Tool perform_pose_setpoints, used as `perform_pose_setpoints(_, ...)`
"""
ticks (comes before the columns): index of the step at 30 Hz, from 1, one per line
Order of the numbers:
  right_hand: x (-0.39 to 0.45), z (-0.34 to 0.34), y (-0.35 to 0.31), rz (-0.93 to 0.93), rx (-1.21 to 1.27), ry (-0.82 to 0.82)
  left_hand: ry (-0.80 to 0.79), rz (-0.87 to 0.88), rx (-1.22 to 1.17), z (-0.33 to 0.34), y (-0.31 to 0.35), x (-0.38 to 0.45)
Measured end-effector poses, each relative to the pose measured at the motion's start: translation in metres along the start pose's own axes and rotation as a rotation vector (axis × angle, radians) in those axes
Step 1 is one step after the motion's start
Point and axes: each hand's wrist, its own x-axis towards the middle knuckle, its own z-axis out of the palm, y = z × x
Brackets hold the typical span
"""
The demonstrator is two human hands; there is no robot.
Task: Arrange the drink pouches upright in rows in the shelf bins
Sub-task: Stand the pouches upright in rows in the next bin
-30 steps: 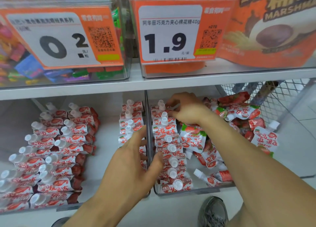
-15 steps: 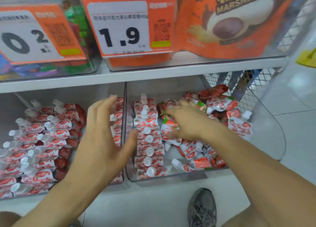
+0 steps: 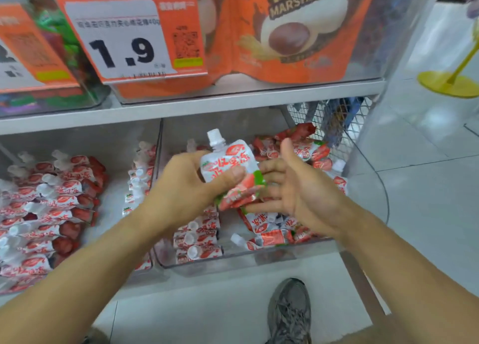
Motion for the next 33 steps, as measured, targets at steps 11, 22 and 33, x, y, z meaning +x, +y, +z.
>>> perform_pose_setpoints(11,0.013,-0.005,0.021,0.145,-1.332,-0.436,0.108,0.094,0.282,-0.019,-0.009,-0.025)
perform_pose_setpoints(22,-0.003,-0.028,0.015,0.142,-1.015,-0.503,0.135,0.217,0.368,-0.01,-0.006,0.013)
perform_pose_setpoints(33,-0.011,-0.033,0.008,0.173,-1.071,-0.475,-0.416,0.218,0.694,0.022,-0.03,0.018)
